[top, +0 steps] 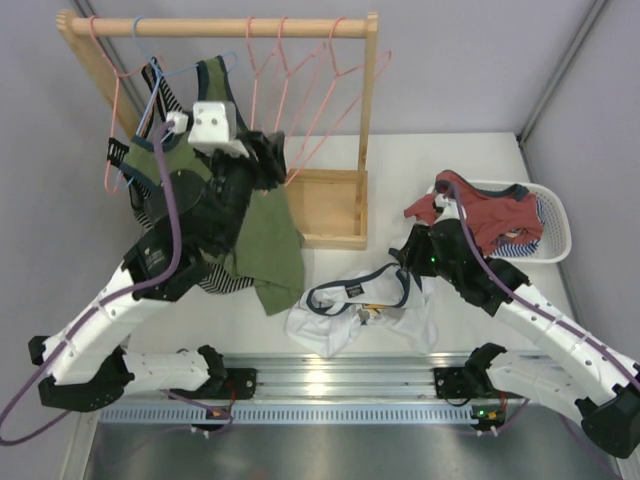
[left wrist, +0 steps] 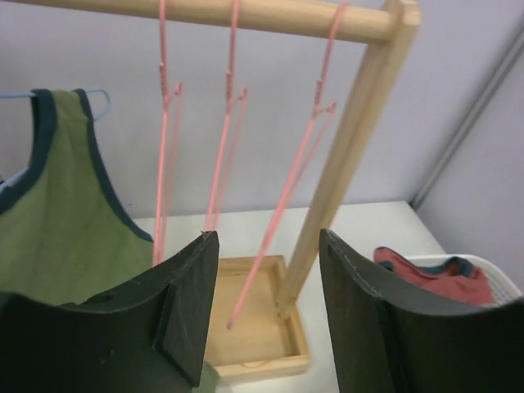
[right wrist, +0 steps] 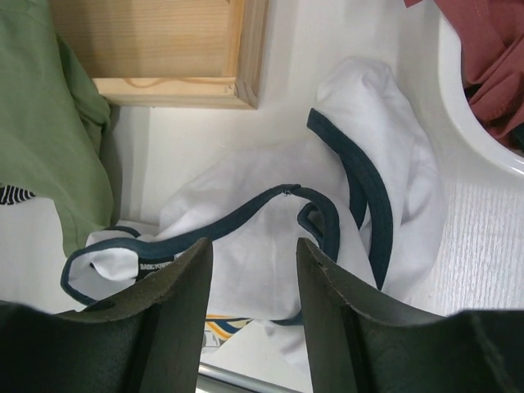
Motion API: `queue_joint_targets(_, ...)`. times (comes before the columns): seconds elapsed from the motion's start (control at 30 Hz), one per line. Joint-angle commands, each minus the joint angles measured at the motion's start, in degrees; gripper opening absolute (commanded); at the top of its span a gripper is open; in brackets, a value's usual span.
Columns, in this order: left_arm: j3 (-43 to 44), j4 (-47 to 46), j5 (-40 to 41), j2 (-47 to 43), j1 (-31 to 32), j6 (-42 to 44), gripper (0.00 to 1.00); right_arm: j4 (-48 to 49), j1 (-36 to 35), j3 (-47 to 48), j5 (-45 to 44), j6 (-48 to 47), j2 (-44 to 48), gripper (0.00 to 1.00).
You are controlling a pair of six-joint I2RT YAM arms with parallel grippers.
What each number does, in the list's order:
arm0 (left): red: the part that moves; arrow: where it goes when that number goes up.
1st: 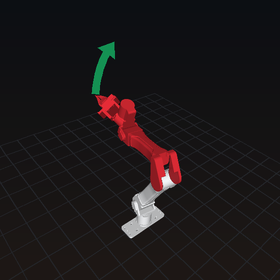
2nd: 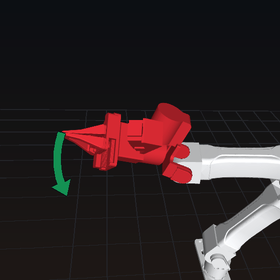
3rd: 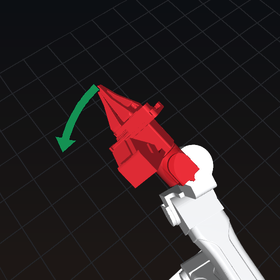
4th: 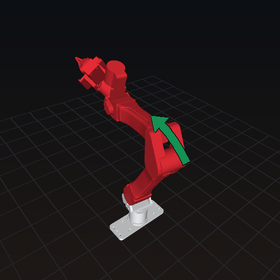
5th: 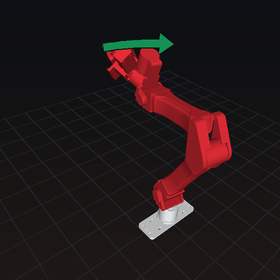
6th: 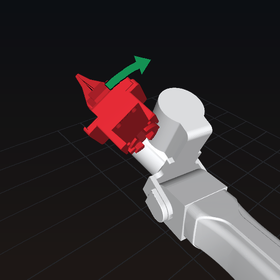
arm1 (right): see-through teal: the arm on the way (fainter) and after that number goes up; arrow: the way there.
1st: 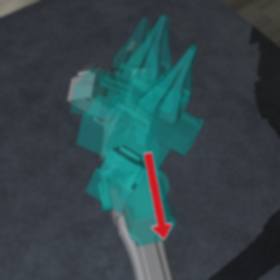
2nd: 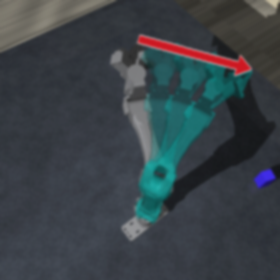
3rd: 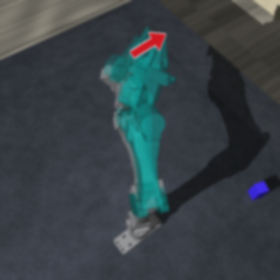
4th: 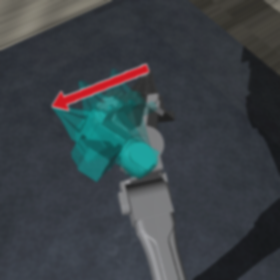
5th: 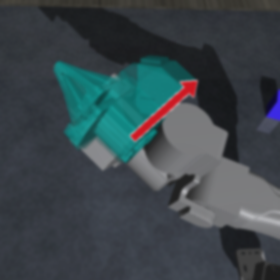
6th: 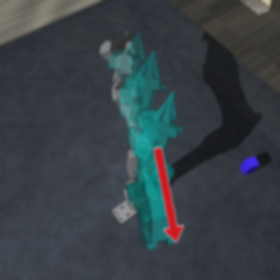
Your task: Place the tank top on the hanger
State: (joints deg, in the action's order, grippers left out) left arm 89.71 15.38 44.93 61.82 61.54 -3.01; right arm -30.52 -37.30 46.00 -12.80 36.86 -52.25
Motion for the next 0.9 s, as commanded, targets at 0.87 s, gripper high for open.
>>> queue_joint_targets(0.87, 25.3, 12.7, -48.2, 21.2, -43.8, -6.8, 0.55, 1.0, 0.6, 0.7, 3.9, -1.8, 1.9, 0.43)
